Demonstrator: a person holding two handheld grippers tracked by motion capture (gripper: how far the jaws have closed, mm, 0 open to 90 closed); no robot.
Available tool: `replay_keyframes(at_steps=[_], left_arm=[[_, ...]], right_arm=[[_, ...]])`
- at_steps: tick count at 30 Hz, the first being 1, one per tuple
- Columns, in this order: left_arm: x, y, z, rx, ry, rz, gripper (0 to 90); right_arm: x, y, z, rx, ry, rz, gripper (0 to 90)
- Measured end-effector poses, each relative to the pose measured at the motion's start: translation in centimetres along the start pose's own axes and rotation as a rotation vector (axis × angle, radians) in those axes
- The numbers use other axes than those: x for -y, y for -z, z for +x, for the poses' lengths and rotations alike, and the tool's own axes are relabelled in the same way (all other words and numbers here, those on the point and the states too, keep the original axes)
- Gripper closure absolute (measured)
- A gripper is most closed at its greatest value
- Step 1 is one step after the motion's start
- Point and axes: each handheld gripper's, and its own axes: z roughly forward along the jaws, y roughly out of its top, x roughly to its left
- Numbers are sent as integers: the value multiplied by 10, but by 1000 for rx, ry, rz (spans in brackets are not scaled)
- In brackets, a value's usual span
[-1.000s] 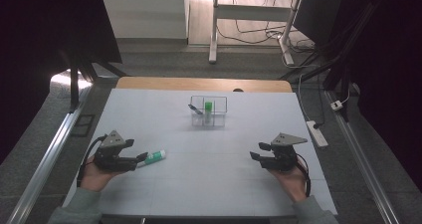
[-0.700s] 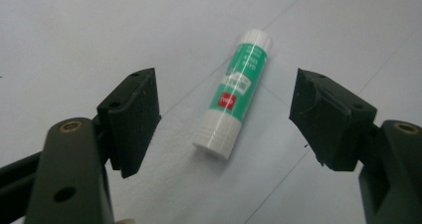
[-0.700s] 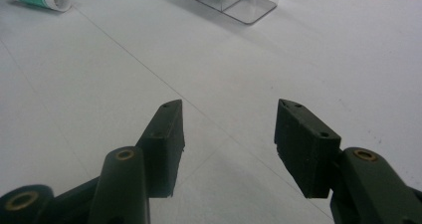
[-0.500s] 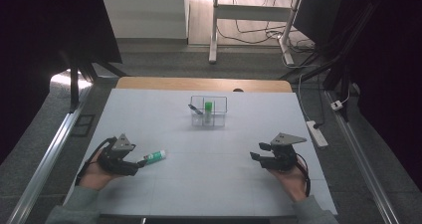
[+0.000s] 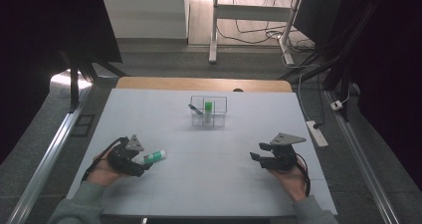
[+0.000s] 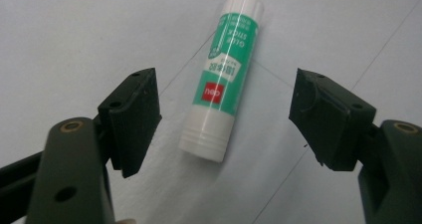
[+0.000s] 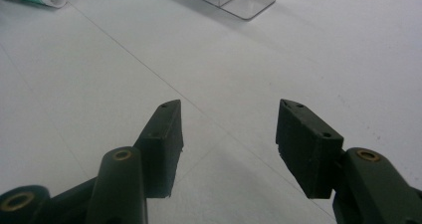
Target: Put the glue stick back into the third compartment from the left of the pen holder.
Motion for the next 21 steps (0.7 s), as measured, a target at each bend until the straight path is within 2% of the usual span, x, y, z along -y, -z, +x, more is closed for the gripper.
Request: replay_keyframes(at_steps=[6, 10, 13, 16, 17, 19, 21], left_arm=[[2, -2, 5, 3, -11, 46, 307], [1, -7, 7, 17, -46, 86, 351], [1, -12, 8, 23, -66, 110, 418], [1, -17, 8, 35, -103, 139, 498], [0, -18, 7, 25, -115, 146, 527], [-1, -18, 7, 38, -128, 143, 604], [-1, -18, 7, 41, -146, 147, 635]], right_arm=[[0, -2, 0, 1, 9, 14, 436], [0, -3, 1, -1, 14, 15, 436], [-1, -3, 2, 0, 15, 19, 436], [-1, -3, 3, -1, 19, 17, 436], [-1, -3, 3, -1, 20, 16, 436], [-1, -3, 3, 1, 21, 17, 436], [-1, -3, 2, 0, 19, 18, 436]])
